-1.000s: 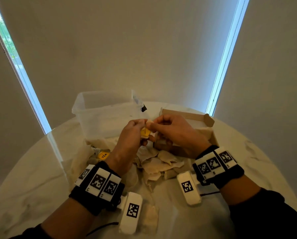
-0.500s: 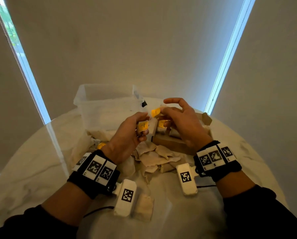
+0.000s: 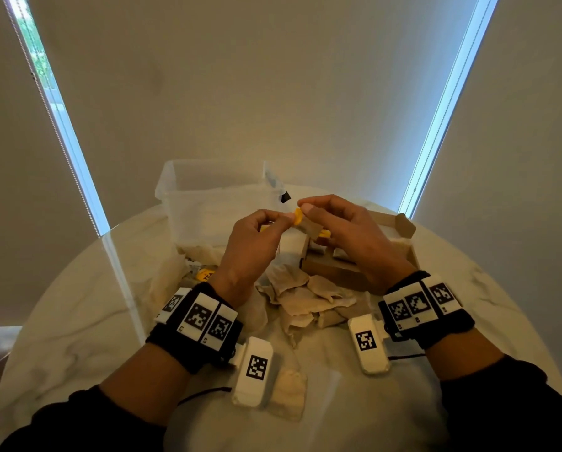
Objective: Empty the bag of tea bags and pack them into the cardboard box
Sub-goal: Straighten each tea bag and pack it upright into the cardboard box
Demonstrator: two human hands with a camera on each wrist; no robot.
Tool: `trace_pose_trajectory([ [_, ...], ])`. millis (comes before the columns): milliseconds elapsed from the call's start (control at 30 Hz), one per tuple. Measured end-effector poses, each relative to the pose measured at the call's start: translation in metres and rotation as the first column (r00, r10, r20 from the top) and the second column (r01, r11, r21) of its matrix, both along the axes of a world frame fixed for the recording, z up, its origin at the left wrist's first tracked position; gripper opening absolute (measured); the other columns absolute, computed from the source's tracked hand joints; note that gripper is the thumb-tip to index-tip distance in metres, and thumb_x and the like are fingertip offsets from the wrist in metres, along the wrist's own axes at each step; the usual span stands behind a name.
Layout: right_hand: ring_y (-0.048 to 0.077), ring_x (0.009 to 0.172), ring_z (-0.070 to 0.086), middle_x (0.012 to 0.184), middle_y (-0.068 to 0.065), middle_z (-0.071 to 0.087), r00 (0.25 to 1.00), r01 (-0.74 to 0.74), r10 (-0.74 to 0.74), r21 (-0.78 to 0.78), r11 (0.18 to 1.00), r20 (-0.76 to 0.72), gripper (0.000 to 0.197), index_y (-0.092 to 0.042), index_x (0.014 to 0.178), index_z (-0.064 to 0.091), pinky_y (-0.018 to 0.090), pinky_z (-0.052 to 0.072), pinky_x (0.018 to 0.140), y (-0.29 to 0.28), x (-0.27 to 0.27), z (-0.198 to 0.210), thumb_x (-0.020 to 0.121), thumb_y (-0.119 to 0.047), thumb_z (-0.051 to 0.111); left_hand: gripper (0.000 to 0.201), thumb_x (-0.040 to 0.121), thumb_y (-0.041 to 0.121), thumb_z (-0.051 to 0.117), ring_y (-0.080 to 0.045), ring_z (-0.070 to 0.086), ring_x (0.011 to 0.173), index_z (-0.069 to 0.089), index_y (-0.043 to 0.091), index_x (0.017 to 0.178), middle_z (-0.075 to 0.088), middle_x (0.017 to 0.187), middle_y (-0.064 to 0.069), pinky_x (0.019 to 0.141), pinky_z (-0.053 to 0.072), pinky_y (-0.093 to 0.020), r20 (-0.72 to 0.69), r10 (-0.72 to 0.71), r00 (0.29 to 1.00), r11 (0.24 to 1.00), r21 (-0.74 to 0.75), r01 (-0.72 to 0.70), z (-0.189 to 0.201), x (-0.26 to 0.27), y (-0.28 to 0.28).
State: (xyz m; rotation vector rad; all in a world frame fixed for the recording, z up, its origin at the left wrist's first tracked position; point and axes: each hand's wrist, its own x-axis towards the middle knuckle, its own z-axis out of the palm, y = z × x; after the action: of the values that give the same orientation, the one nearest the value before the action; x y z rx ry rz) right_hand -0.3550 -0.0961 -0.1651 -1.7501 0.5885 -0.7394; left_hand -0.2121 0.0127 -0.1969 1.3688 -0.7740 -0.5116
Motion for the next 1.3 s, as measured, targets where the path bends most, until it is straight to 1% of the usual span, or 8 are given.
trace_pose_trajectory([
  [133,0.009,0.103,0.074,0.108,-0.010,0.079,0.998,-0.007,0.002,-0.078,0.997,-0.067,0.029,-0.028,0.110,0.081,0.031,0.061,0.090,-0.002,-0.002,0.001,0.097,-0.052,0.071,0.021,0.099,0.042,0.072,-0.004,0.062,0.078,0.080,0.022,0.101,0.076,0.098,0.009,0.079,0.049,-0.032,0.123,0.009,0.992,1.000,0.028,-0.012,-0.002,0.002,0.000],
  [267,0.006,0.094,0.074,0.105,-0.011,0.078,0.987,-0.007,-0.038,-0.274,0.962,-0.159,0.018,-0.028,0.110,0.078,0.020,0.056,0.070,-0.010,-0.002,-0.002,0.095,-0.039,0.078,0.022,0.103,0.045,0.067,-0.004,0.064,0.086,0.077,0.025,0.103,0.073,0.100,0.014,0.082,0.053,-0.032,0.155,0.023,0.988,0.999,0.024,-0.028,-0.001,0.000,0.000],
  [433,0.020,0.102,0.075,0.102,-0.003,0.080,0.996,0.063,-0.067,-0.088,0.994,-0.052,0.012,-0.025,0.106,0.080,0.041,0.063,0.092,-0.012,-0.001,0.002,0.095,-0.032,0.079,0.029,0.099,0.057,0.067,-0.005,0.064,0.093,0.075,0.032,0.112,0.071,0.101,0.014,0.079,0.051,-0.027,0.102,-0.004,0.995,1.000,0.000,0.004,0.001,-0.001,0.004],
  [667,0.018,0.098,0.076,0.096,-0.004,0.081,0.984,0.009,-0.030,-0.123,0.992,-0.174,0.009,-0.025,0.100,0.081,0.041,0.062,0.091,-0.015,-0.006,0.009,0.093,-0.031,0.080,0.017,0.099,0.042,0.073,-0.003,0.060,0.079,0.080,0.028,0.104,0.073,0.091,0.013,0.077,0.049,-0.029,0.121,0.005,0.993,1.000,-0.008,-0.004,-0.002,0.002,0.002],
  [833,0.014,0.100,0.071,0.101,-0.010,0.079,0.980,0.127,-0.158,-0.225,0.966,-0.123,0.015,-0.026,0.101,0.082,0.031,0.055,0.085,-0.029,-0.015,0.035,0.090,-0.037,0.083,0.031,0.096,0.057,0.071,-0.005,0.060,0.084,0.075,0.031,0.113,0.067,0.092,0.017,0.081,0.049,-0.028,0.058,-0.017,0.998,1.000,0.004,0.017,0.000,0.000,0.004],
  [1033,0.008,0.090,0.073,0.100,-0.008,0.079,0.975,0.036,-0.079,-0.207,0.978,-0.205,0.016,-0.022,0.105,0.082,0.025,0.056,0.072,-0.027,-0.014,0.042,0.093,-0.033,0.081,0.040,0.093,0.065,0.070,-0.009,0.059,0.088,0.071,0.046,0.128,0.063,0.101,0.013,0.073,0.048,-0.025,0.122,-0.093,0.988,0.995,0.041,0.089,0.002,-0.001,0.005],
  [1167,0.008,0.087,0.076,0.094,-0.006,0.081,0.974,0.005,-0.047,-0.187,0.982,-0.221,0.018,-0.019,0.107,0.081,0.022,0.056,0.068,-0.023,-0.012,0.038,0.094,-0.031,0.081,0.026,0.094,0.058,0.073,-0.007,0.058,0.078,0.077,0.042,0.113,0.065,0.089,0.008,0.066,0.049,-0.021,0.154,-0.098,0.983,0.995,0.030,0.094,0.001,-0.002,0.005],
  [1300,0.010,0.087,0.078,0.092,-0.003,0.082,0.975,0.004,-0.039,-0.160,0.987,-0.218,0.020,-0.016,0.108,0.079,0.023,0.058,0.066,-0.022,-0.012,0.038,0.093,-0.029,0.081,0.021,0.099,0.051,0.069,-0.010,0.057,0.082,0.076,0.037,0.112,0.064,0.087,0.011,0.069,0.047,-0.024,0.046,-0.128,0.991,0.991,0.049,0.126,0.003,-0.003,0.001],
])
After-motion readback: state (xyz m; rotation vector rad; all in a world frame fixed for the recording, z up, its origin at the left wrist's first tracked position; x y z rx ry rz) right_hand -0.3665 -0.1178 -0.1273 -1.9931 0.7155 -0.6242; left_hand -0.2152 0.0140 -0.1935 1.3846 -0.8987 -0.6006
